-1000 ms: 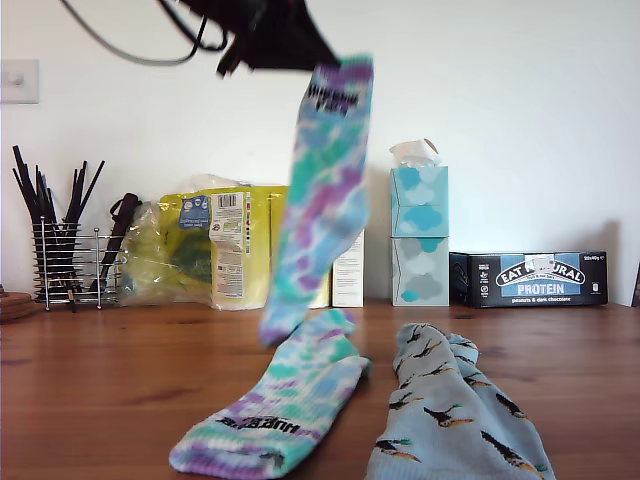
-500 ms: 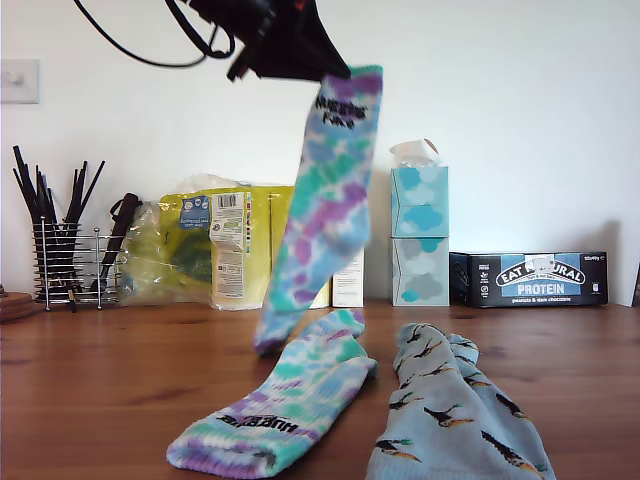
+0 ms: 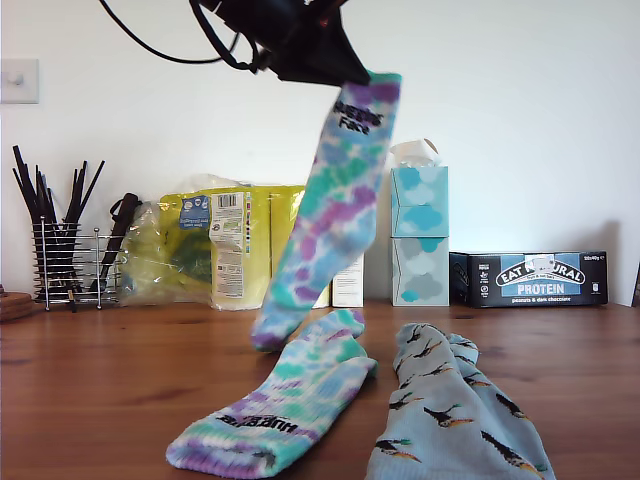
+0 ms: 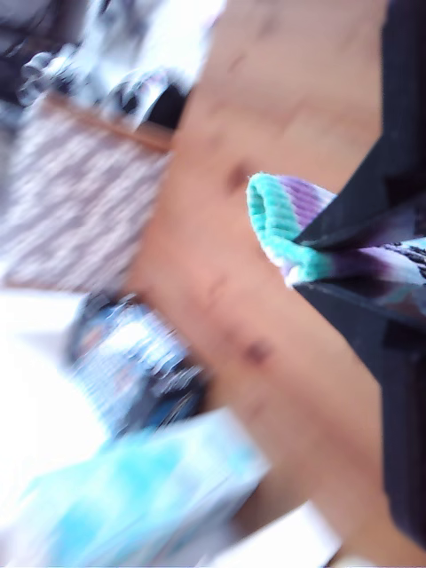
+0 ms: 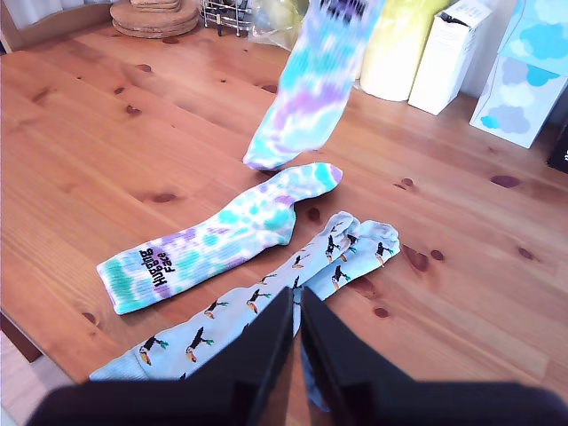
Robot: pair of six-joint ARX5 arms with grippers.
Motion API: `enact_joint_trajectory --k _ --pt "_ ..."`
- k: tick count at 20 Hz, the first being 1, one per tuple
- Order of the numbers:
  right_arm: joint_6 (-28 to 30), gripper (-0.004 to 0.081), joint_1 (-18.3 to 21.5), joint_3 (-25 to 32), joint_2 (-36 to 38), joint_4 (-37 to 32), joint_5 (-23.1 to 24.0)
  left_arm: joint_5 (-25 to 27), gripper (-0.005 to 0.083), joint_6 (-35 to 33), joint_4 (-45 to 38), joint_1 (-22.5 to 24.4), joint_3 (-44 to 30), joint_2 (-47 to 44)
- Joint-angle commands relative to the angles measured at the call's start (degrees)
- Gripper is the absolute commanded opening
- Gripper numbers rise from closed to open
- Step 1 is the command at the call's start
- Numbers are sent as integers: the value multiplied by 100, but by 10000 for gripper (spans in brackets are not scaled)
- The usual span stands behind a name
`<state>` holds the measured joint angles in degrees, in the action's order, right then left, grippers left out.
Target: Pair up the socks based on colour and pattern, by placing each sock on top of its pair
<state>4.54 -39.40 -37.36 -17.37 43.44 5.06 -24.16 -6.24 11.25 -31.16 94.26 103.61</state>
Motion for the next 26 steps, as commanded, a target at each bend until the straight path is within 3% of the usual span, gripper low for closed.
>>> enact_joint_trajectory --k 1,3,8,11,14,19,23,26 --pt "-17 -13 13 61 -9 -28 -4 -195 -20 2 -146 20 -79 76" --pt "-17 -13 13 59 -9 -28 -2 -544 -19 -2 -98 -17 -79 76" --pt "-17 -13 13 59 -9 -28 -4 -564 -19 -299 -542 -203 -79 76" --pt "-17 -13 13 59 -9 -28 -4 -730 -19 -278 -339 -203 -79 76" --pt "-17 -13 13 59 -9 -24 -4 -1032 -19 -282 286 -201 -81 103" --pt "26 -13 13 59 -9 -33 -2 -1733 -19 -350 2059 -203 -83 107" --pt "44 -13 13 59 -9 -33 -2 -1738 -13 -791 3547 -227 -190 289" --pt "46 -13 13 59 -9 -46 -2 -1790 -10 -881 4033 -229 -348 538"
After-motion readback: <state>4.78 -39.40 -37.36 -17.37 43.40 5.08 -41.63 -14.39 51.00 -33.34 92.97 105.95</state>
